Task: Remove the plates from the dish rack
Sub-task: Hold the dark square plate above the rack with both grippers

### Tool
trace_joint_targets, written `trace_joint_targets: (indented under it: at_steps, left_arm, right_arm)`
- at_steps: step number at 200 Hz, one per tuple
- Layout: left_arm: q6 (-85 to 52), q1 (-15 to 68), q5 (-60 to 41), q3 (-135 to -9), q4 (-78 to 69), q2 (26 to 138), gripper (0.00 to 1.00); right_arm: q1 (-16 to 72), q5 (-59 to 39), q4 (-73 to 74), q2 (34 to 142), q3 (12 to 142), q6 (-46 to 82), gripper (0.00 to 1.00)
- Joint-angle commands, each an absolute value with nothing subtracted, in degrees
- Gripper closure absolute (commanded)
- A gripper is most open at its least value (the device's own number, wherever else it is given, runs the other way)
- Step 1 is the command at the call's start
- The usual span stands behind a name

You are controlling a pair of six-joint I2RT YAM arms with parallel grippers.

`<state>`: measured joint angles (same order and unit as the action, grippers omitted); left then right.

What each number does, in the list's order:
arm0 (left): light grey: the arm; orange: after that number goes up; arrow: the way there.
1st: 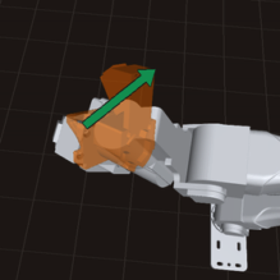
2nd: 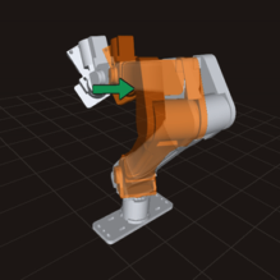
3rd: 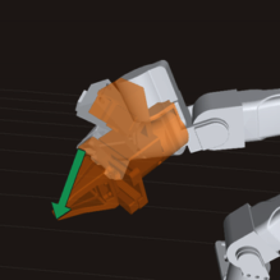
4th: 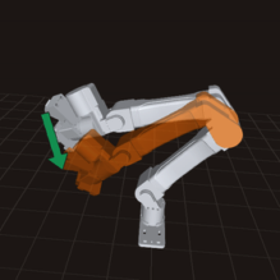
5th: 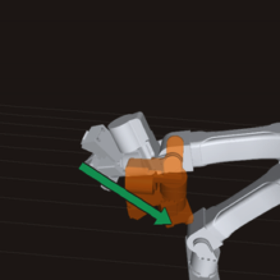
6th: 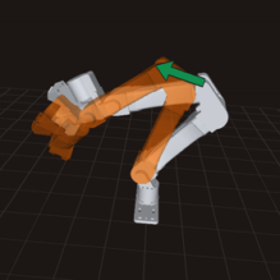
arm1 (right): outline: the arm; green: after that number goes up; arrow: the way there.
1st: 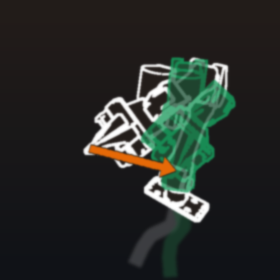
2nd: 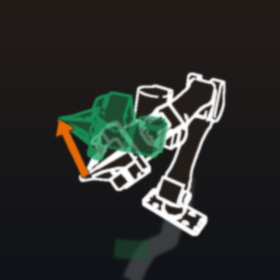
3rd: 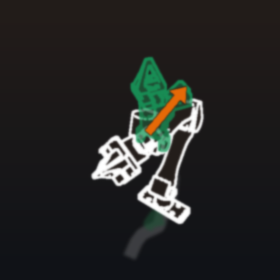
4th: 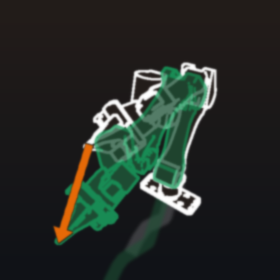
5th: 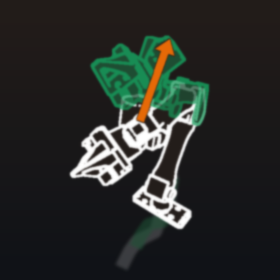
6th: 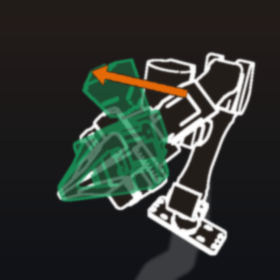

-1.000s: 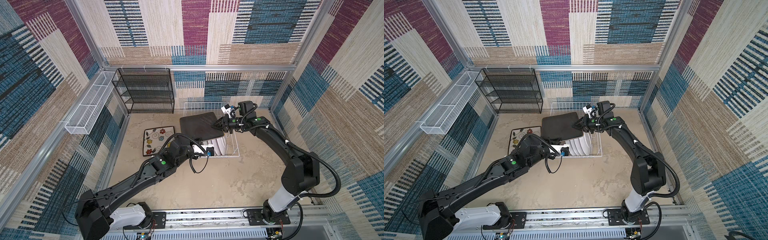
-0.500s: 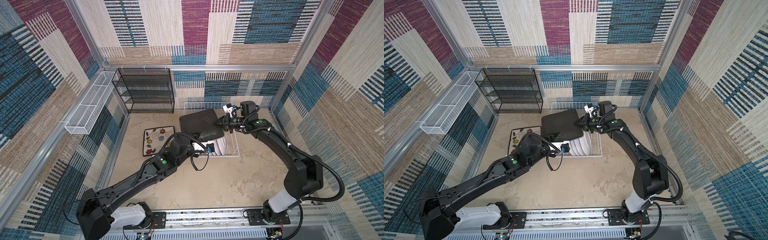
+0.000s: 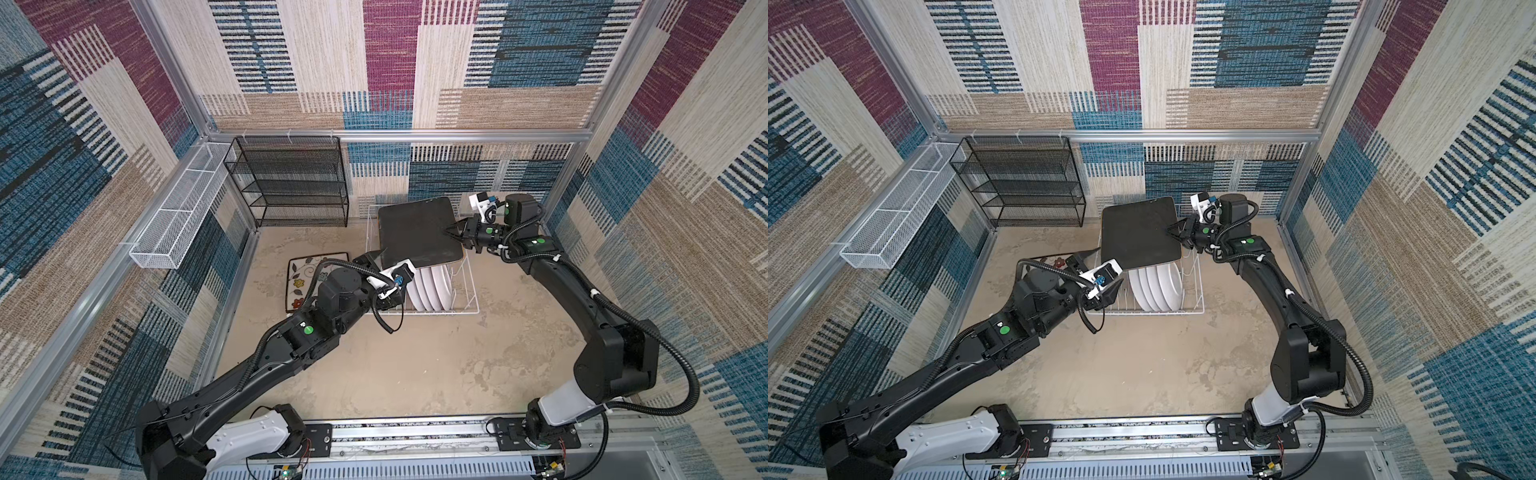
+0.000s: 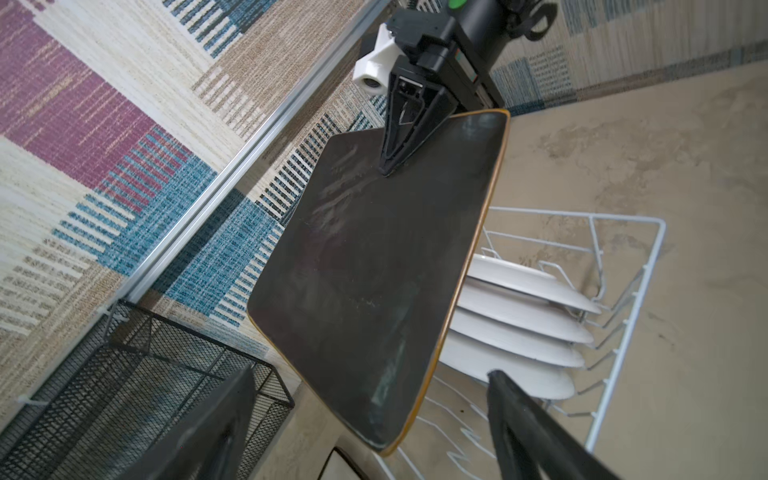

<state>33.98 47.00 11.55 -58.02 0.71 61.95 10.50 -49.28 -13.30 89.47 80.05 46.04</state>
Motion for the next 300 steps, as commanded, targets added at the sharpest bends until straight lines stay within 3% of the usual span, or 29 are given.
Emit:
trace_joint_targets:
  at_steps: [1,40,91,145,248,270,300]
  left_arm:
    - [18.39,45.66,8.75,-60.85,4.66,61.36,0.1]
    - [-2.75,39.44,3.04,-64.05,6.83,61.38,0.09]
    - [-25.33,26.8,-11.6,-64.95,6.65,63.88,0.09]
    - [-35.87,21.6,-22.38,-66.04,6.01,70.91,0.09]
    - [-46.01,21.29,-42.61,-72.71,0.54,88.51,0.14]
    - [-47.17,21.44,-44.22,-73.64,-0.42,90.48,0.19]
    - [-47.85,21.53,-48.03,-75.39,-0.87,92.61,0.32]
  right_arm:
    - [10.2,-49.2,-5.85,87.6,79.36,45.8,1.0]
    - [10.02,-45.13,-2.9,83.67,74.83,46.12,1.0]
    - [10.01,-43.02,-0.09,79.48,70.1,45.52,1.0]
    - [10.02,-44.18,1.88,77.88,67.81,44.87,1.0]
    - [10.02,-47.11,5.92,78.19,65.5,44.43,1.0]
    - [10.02,-49.02,7.74,78.96,65.09,45.51,1.0]
    - [10.02,-51.41,9.4,80.21,64.94,46.68,1.0]
